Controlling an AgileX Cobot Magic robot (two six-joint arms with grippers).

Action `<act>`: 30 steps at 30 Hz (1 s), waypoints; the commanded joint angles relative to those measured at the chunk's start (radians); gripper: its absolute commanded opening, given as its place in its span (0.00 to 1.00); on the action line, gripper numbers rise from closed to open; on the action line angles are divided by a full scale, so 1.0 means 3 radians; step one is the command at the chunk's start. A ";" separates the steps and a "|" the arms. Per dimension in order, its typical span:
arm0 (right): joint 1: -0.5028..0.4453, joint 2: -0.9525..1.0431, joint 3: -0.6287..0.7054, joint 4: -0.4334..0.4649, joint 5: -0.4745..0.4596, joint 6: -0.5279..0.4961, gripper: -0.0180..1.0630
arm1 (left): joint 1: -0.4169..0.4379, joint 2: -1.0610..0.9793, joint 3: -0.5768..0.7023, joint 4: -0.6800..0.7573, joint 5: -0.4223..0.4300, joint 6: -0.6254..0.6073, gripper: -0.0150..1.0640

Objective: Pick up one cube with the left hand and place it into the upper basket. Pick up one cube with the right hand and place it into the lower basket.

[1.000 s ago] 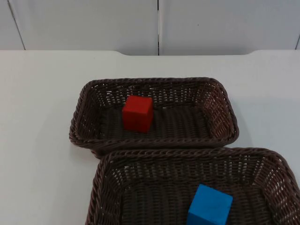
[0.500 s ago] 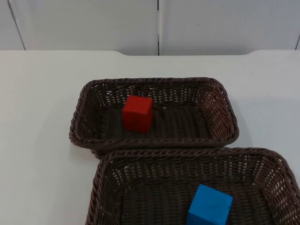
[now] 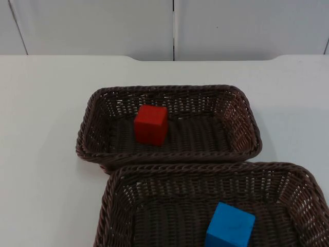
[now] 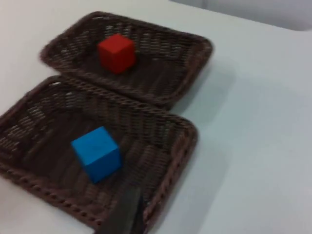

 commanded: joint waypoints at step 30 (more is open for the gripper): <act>-0.1739 -0.0013 0.0019 -0.0004 0.0001 -0.0018 0.99 | -0.0010 -0.0015 0.0015 -0.0043 0.0009 -0.0018 0.99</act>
